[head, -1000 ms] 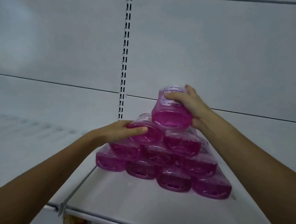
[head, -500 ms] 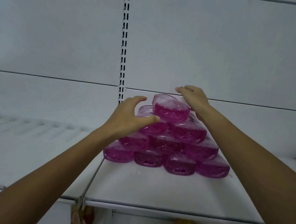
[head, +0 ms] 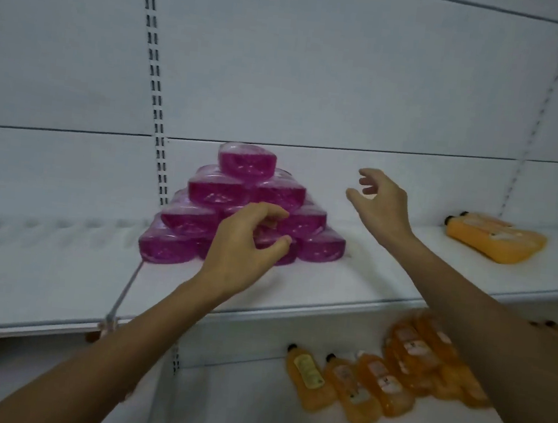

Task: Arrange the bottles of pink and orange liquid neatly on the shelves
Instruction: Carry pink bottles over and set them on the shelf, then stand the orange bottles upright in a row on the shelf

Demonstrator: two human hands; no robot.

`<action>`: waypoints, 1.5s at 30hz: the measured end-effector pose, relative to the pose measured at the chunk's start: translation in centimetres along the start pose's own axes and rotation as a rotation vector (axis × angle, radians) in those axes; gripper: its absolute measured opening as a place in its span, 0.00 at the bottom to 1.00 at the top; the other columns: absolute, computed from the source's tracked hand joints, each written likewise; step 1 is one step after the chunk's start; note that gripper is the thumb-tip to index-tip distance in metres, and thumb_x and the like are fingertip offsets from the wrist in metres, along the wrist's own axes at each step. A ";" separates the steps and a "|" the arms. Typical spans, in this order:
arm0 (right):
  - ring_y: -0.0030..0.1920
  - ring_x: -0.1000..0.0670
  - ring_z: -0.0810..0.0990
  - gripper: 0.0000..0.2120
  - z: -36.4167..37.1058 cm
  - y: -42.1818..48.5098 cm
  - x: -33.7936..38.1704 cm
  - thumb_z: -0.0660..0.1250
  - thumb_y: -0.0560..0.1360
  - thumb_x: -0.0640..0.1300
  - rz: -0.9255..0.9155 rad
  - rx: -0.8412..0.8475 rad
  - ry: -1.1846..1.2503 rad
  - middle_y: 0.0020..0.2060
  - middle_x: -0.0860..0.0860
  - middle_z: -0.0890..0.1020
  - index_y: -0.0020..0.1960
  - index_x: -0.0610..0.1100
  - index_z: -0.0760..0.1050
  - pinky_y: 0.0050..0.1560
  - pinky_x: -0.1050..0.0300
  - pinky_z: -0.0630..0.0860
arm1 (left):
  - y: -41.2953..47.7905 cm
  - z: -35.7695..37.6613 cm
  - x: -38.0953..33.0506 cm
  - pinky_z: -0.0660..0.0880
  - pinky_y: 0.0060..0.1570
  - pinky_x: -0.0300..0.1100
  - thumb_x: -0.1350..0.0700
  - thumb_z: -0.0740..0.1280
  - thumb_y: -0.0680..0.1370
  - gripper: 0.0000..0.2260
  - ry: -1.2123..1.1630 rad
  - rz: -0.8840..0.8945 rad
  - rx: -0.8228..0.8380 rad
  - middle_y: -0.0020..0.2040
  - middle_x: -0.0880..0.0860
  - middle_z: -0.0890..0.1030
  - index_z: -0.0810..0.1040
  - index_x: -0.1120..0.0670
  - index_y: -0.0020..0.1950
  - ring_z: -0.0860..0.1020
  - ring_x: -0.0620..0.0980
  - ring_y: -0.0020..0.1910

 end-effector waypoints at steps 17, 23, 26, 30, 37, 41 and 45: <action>0.45 0.51 0.75 0.13 -19.8 -12.9 -24.2 0.70 0.73 0.42 0.333 0.158 -0.199 0.45 0.51 0.76 0.56 0.43 0.75 0.37 0.64 0.69 | -8.9 29.4 -8.7 0.71 0.42 0.28 0.62 0.69 0.73 0.11 -0.187 -0.177 0.311 0.49 0.46 0.77 0.78 0.53 0.53 0.75 0.39 0.45; 0.49 0.51 0.75 0.15 -18.0 -17.3 -30.2 0.70 0.72 0.37 0.457 0.318 -0.177 0.48 0.49 0.77 0.59 0.40 0.75 0.48 0.58 0.72 | -14.8 34.9 -5.1 0.70 0.39 0.25 0.62 0.71 0.72 0.10 -0.180 -0.351 0.400 0.46 0.47 0.78 0.79 0.56 0.52 0.76 0.44 0.44; 0.48 0.49 0.75 0.13 -14.5 -19.2 -32.6 0.71 0.71 0.37 0.536 0.420 -0.163 0.47 0.48 0.77 0.55 0.39 0.75 0.53 0.53 0.74 | -18.0 36.3 -1.4 0.70 0.42 0.27 0.60 0.71 0.73 0.12 -0.176 -0.509 0.436 0.52 0.50 0.78 0.78 0.57 0.56 0.75 0.46 0.48; 0.48 0.48 0.77 0.14 -8.6 -21.9 -35.3 0.71 0.72 0.39 0.595 0.569 -0.165 0.50 0.46 0.80 0.56 0.39 0.76 0.52 0.55 0.74 | -21.1 37.0 4.6 0.72 0.50 0.38 0.57 0.70 0.74 0.13 -0.117 -0.709 0.443 0.57 0.52 0.78 0.77 0.56 0.58 0.75 0.46 0.51; 0.44 0.55 0.75 0.13 3.2 -23.2 -38.9 0.69 0.74 0.42 0.613 0.754 -0.071 0.47 0.51 0.78 0.57 0.41 0.75 0.39 0.73 0.69 | -23.1 36.0 17.0 0.69 0.54 0.39 0.57 0.68 0.76 0.13 0.056 -1.009 0.320 0.59 0.58 0.77 0.77 0.58 0.59 0.76 0.55 0.57; 0.57 0.47 0.75 0.17 10.5 -23.1 -40.9 0.68 0.74 0.44 0.495 0.808 -0.125 0.55 0.46 0.76 0.60 0.40 0.70 0.52 0.62 0.71 | -23.2 35.9 24.2 0.72 0.56 0.47 0.54 0.68 0.75 0.19 0.232 -1.106 0.260 0.61 0.63 0.76 0.73 0.61 0.63 0.75 0.60 0.59; 0.64 0.41 0.69 0.34 16.2 -23.7 -42.2 0.64 0.74 0.61 0.391 0.847 -0.493 0.65 0.40 0.69 0.69 0.39 0.61 0.61 0.47 0.72 | -23.4 37.3 28.4 0.72 0.59 0.51 0.41 0.68 0.73 0.33 0.211 -1.303 0.235 0.63 0.62 0.73 0.65 0.63 0.67 0.73 0.61 0.62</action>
Point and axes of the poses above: each hand's wrist, its own y-axis towards the middle knuckle, its own z-axis out of the palm, x = y × z, the point moved 9 cm from there along y, towards the middle knuckle
